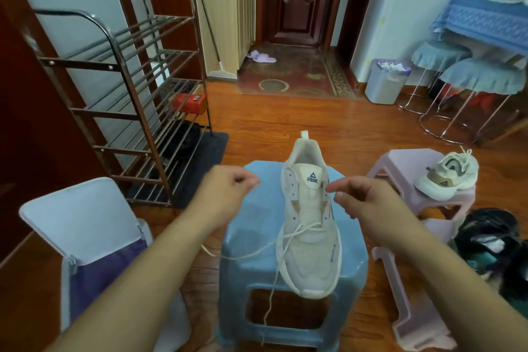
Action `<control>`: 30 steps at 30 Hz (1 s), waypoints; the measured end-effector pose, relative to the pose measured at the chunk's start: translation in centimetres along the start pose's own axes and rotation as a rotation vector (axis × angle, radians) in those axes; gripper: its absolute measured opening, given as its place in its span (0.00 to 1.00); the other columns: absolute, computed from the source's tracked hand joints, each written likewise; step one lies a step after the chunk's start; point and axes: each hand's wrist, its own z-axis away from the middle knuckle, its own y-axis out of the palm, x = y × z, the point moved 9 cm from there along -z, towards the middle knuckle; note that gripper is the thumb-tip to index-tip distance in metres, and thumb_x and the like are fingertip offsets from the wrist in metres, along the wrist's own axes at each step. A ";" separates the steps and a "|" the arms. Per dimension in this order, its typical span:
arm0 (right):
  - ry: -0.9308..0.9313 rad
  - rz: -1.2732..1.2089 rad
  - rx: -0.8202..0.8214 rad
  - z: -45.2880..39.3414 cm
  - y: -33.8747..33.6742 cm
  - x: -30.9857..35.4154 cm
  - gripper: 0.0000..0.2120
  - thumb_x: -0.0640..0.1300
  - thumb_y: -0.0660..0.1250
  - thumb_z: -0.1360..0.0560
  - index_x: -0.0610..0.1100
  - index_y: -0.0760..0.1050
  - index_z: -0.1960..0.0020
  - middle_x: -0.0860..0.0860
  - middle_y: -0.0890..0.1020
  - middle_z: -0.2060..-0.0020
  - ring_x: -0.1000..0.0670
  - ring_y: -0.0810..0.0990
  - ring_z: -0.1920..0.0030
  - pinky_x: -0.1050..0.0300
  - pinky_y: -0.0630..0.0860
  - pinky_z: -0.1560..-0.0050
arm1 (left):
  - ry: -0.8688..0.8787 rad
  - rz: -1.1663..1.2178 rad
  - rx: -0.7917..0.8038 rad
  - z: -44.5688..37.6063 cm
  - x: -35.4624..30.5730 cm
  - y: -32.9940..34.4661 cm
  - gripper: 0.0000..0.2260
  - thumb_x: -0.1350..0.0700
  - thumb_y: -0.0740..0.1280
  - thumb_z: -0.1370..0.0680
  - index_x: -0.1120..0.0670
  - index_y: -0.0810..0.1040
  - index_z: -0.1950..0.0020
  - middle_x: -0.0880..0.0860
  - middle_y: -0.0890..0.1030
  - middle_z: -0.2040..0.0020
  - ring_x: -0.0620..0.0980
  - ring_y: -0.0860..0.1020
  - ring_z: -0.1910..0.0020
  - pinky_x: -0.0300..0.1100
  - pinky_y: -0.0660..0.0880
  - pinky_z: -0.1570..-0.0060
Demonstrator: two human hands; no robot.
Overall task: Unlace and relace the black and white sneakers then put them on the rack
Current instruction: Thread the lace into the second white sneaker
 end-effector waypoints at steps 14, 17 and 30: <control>-0.289 0.438 -0.003 -0.4 5.8 1.5 0.12 0.47 0.74 0.25 0.53 0.84 0.42 0.54 0.67 0.54 0.55 0.67 0.50 0.64 0.65 0.53 | -0.111 0.084 0.211 2.4 0.2 7.2 0.05 0.58 0.77 0.25 0.54 0.84 0.60 0.48 0.81 0.71 0.44 0.78 0.73 0.41 0.79 0.67; -0.270 0.432 0.025 -0.5 6.2 1.4 0.10 0.47 0.74 0.26 0.53 0.83 0.44 0.54 0.68 0.53 0.55 0.68 0.49 0.62 0.67 0.50 | -0.131 0.095 0.197 2.3 0.4 7.4 0.06 0.58 0.76 0.25 0.53 0.83 0.62 0.48 0.80 0.72 0.44 0.78 0.74 0.38 0.77 0.69; -0.240 0.381 0.089 -1.3 7.1 0.8 0.04 0.41 0.76 0.27 0.48 0.86 0.53 0.57 0.68 0.58 0.51 0.71 0.52 0.61 0.69 0.51 | -0.222 0.802 0.206 3.5 1.9 9.6 0.13 0.67 0.73 0.23 0.57 0.69 0.51 0.58 0.78 0.66 0.49 0.75 0.72 0.42 0.77 0.71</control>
